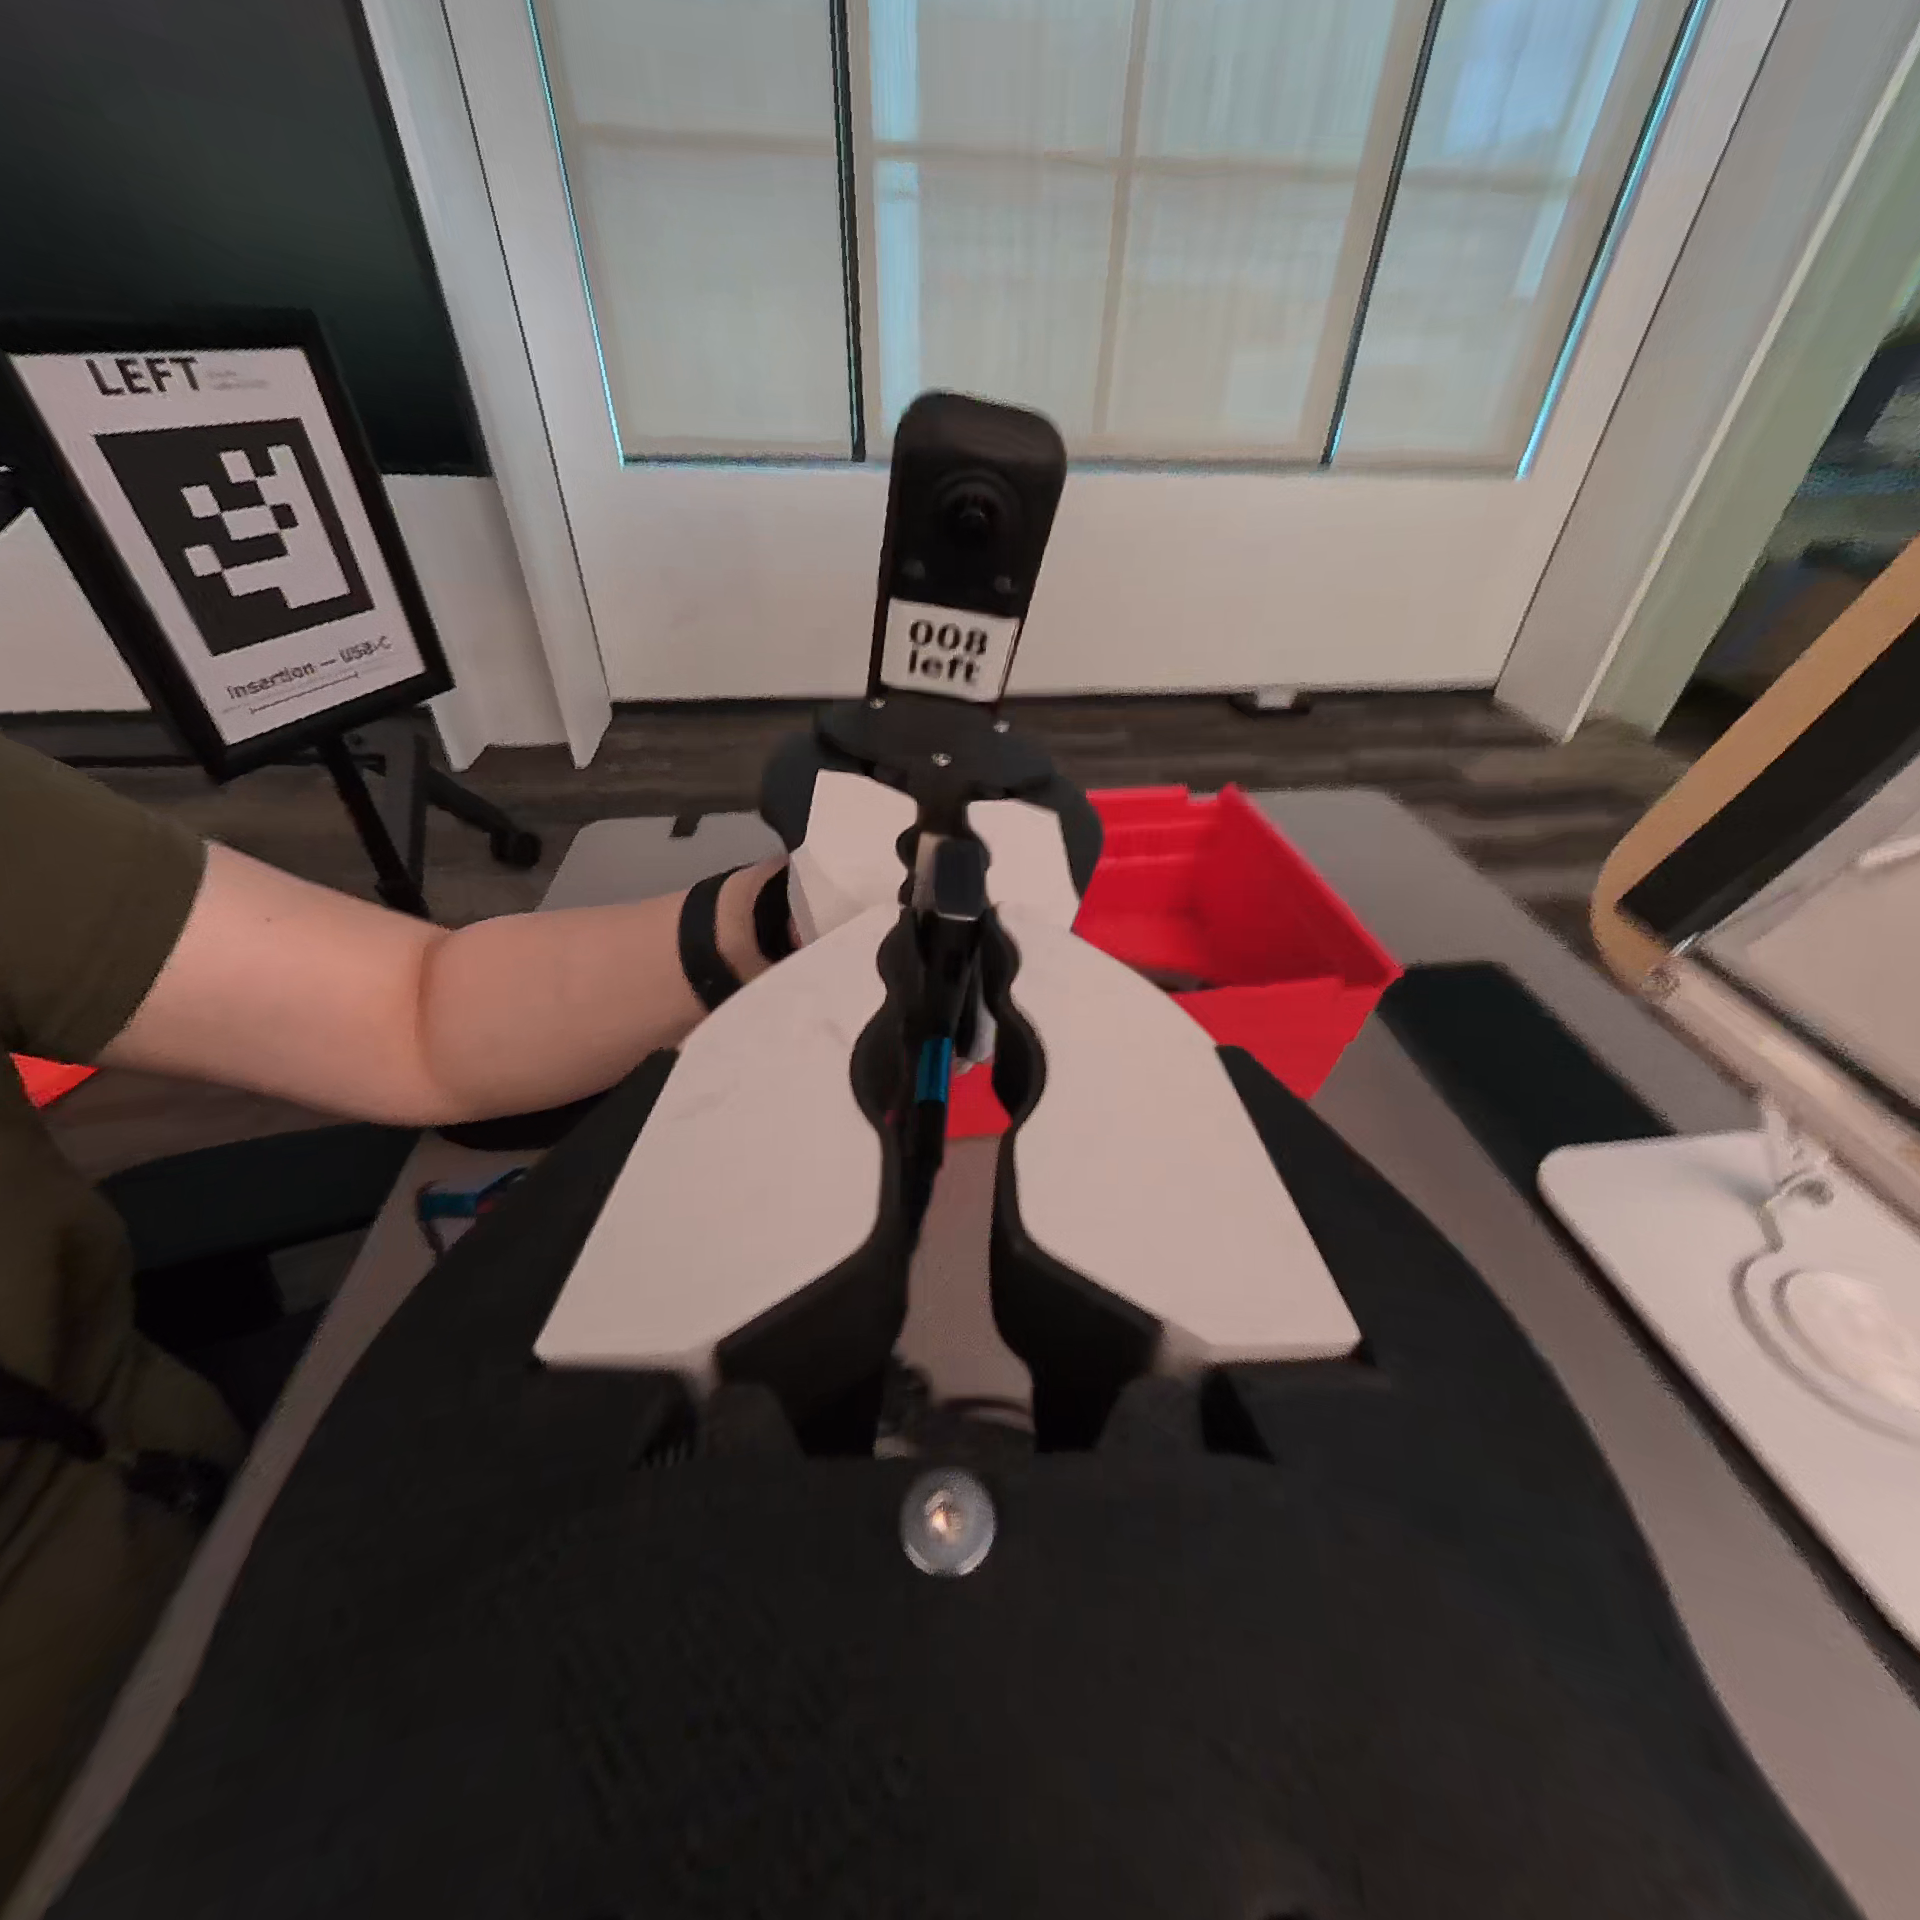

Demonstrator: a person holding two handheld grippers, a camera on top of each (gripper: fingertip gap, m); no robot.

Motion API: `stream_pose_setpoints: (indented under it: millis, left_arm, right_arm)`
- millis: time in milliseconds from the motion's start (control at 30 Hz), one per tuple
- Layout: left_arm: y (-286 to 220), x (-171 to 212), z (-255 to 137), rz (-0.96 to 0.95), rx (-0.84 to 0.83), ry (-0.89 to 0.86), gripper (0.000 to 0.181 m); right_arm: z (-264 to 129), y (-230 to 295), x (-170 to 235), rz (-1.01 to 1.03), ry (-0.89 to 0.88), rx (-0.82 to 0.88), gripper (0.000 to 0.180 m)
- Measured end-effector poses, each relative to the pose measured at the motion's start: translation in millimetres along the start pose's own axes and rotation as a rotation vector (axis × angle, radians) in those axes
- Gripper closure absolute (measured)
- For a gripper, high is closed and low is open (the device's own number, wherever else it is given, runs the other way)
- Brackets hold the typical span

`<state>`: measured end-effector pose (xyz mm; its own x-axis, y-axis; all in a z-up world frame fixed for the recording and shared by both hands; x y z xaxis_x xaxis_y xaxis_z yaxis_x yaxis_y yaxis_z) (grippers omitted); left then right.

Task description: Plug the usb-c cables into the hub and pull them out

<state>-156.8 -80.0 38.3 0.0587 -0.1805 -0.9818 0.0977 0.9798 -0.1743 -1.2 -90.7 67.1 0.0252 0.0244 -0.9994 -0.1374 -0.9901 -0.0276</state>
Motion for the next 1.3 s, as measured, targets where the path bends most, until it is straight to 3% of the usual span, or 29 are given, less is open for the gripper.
stream_pose_setpoints:
  millis: [100, 233, 533, 833, 1300]
  left_arm:
    - [0.5, -6.2, -3.1, -0.016, -0.038, -0.041, 0.171]
    - [3.6, -10.9, -10.7, -0.007, -0.120, -0.068, 0.171]
    - [5.9, -13.6, -15.3, -0.011, -0.159, -0.098, 0.171]
    - [3.6, -14.4, -13.1, -0.019, -0.137, -0.102, 0.171]
    - [1.6, -10.0, -13.2, 0.020, -0.145, -0.019, 0.170]
  right_arm:
    - [-10.3, -3.5, -1.5, -0.064, -0.137, 0.051, 0.153]
    - [-19.5, -10.0, 1.1, -0.030, -0.192, 0.095, 0.159]
    - [-5.8, -14.8, 14.9, 0.050, -0.122, 0.104, 0.169]
    - [-7.6, -15.5, 16.7, 0.115, -0.162, 0.029, 0.173]
    - [-7.9, -10.9, 17.1, 0.079, -0.071, 0.036, 0.174]
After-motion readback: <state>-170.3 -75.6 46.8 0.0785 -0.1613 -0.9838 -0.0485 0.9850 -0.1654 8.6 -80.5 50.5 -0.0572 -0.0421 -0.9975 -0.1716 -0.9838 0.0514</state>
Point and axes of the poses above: each gripper's, where its closed fingertips meet, z out along the fingers, x out of its underside, y = z × x across the jaws, the point moved 9 cm from there along -z, back along the fingers, and after that the axes turned 2 degrees about -y, right-handed, at the moved point
